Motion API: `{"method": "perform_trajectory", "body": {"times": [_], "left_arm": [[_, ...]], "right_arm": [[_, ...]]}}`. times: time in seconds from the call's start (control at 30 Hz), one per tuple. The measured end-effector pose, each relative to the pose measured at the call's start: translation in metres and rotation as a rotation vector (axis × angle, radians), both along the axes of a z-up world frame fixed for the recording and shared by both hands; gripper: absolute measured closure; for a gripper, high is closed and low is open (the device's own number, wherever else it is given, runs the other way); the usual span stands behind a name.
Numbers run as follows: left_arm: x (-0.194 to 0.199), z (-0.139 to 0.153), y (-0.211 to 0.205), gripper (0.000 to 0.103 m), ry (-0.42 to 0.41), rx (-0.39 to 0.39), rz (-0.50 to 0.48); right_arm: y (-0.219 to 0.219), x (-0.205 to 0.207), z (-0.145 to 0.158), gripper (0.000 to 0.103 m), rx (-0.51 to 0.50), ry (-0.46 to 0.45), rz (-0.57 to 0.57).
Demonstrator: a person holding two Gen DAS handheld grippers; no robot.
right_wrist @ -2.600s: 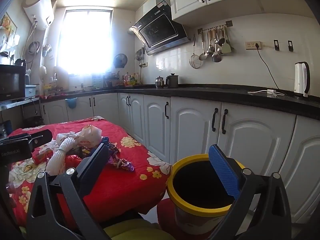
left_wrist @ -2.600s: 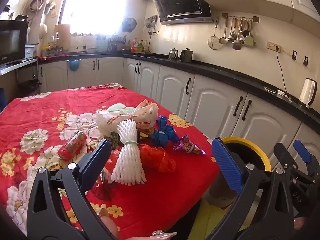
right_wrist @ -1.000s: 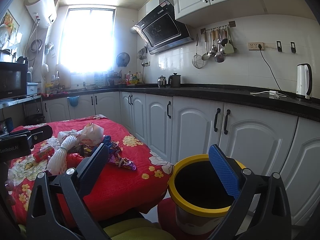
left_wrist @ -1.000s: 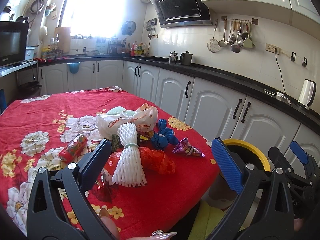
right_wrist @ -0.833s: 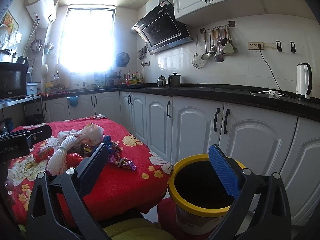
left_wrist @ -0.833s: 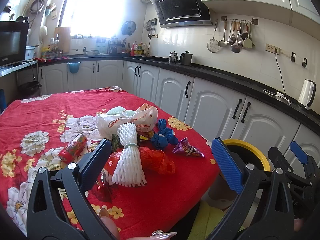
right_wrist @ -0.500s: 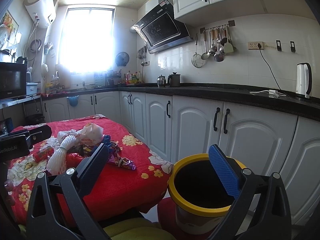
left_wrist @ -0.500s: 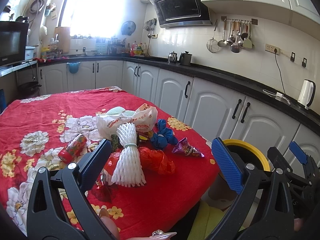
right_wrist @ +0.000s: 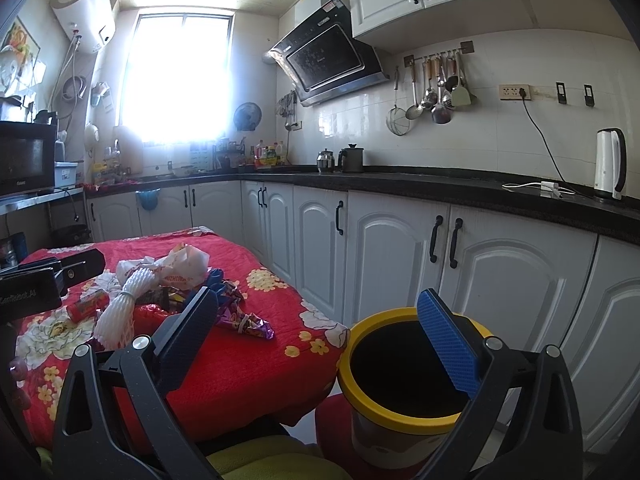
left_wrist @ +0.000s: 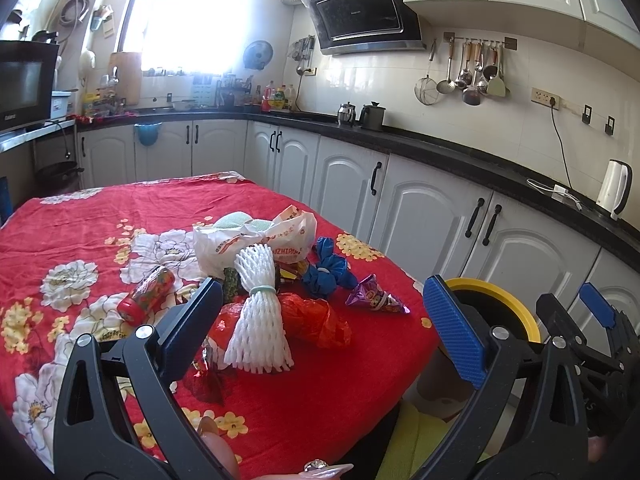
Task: Collect trash
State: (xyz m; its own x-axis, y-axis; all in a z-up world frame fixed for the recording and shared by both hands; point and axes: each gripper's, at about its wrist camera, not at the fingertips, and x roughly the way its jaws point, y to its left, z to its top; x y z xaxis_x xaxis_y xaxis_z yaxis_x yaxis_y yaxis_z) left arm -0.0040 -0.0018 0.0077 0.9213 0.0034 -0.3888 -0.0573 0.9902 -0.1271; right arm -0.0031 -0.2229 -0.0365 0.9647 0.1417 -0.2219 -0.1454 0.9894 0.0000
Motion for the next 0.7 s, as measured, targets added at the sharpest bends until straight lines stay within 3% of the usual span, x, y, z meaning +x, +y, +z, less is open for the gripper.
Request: {"method": "perform_trajectory", "body": {"times": [0.3,0.7], "left_arm": [[0.004,0.003,0.020,0.011,0.008,-0.018,0.069],[0.013,0.006,0.091,0.011,0.031,-0.057,0.260]], "right_arm": [[0.029,0.013,0.007,0.006,-0.028,0.050,0.183],[0.097,0.047,0.018,0.006,-0.064,0.153,0.418]]}}
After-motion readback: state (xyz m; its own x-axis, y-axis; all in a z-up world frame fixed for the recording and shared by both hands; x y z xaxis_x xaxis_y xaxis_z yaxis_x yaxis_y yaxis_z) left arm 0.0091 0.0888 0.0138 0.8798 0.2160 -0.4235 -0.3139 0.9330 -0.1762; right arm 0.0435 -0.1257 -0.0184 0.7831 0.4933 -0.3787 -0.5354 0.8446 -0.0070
